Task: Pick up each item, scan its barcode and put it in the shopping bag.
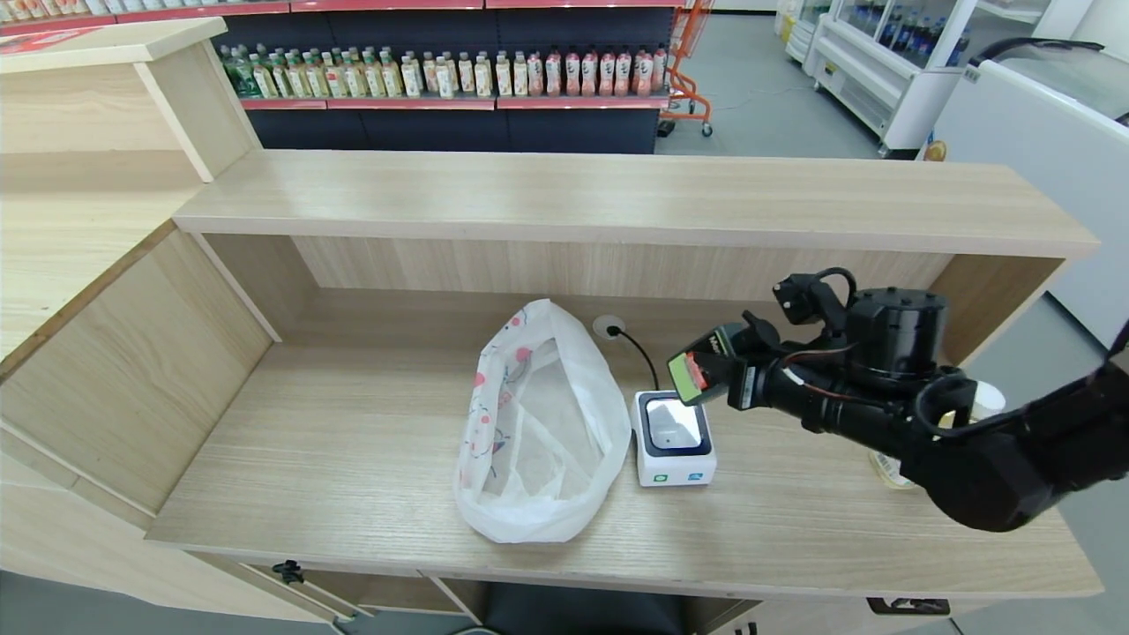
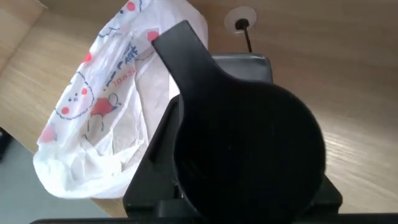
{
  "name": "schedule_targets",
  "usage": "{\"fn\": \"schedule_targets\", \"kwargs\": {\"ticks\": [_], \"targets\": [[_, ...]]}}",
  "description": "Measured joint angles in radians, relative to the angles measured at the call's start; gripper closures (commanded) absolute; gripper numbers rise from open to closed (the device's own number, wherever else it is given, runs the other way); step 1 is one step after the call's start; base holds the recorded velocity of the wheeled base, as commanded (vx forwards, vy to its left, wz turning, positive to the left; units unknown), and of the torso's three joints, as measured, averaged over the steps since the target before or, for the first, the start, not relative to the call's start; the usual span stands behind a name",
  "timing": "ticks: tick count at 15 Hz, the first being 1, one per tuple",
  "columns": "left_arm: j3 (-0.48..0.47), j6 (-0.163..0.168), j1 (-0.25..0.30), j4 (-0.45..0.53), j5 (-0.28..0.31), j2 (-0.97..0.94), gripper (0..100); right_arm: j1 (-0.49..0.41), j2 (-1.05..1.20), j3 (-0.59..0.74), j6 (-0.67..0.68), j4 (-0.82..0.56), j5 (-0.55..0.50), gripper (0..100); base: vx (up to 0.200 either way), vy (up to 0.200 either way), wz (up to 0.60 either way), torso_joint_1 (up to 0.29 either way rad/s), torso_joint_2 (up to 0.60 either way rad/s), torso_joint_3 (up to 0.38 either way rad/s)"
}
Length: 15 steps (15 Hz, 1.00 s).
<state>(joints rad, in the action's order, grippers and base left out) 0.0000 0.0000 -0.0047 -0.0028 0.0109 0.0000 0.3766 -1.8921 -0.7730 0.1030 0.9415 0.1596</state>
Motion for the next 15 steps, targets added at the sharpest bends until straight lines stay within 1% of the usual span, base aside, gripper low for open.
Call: {"fn": "schedule_targets", "kwargs": {"ticks": [1,3,5,7,12,15], "targets": [[0.0,0.0,0.0,0.0,0.0,0.0,0,-0.002,0.039,0.039,-0.063,0.014,0.012,100,0.0,0.0,0.0,0.0,0.0,0.0],[0.0,0.0,0.0,0.0,0.0,0.0,0,-0.004,0.085,0.074,-0.094,0.02,0.022,100,0.0,0.0,0.0,0.0,0.0,0.0],[0.0,0.0,0.0,0.0,0.0,0.0,0,-0.006,0.099,0.073,-0.096,0.018,0.027,100,0.0,0.2,0.0,0.0,0.0,0.002],[0.0,0.0,0.001,0.0,0.0,0.0,0,-0.007,0.089,0.045,-0.096,0.02,0.047,100,0.0,0.2,0.0,0.01,0.0,0.005],[0.0,0.0,0.0,0.0,0.0,0.0,0,0.01,-0.029,-0.043,-0.066,0.009,0.064,100,0.0,0.2,0.0,0.009,0.01,0.0],[0.0,-0.002,0.0,0.001,-0.001,0.0,0,0.053,-0.09,-0.065,0.011,0.008,0.066,100,0.0,0.0,0.0,0.0,0.0,0.0]]}}
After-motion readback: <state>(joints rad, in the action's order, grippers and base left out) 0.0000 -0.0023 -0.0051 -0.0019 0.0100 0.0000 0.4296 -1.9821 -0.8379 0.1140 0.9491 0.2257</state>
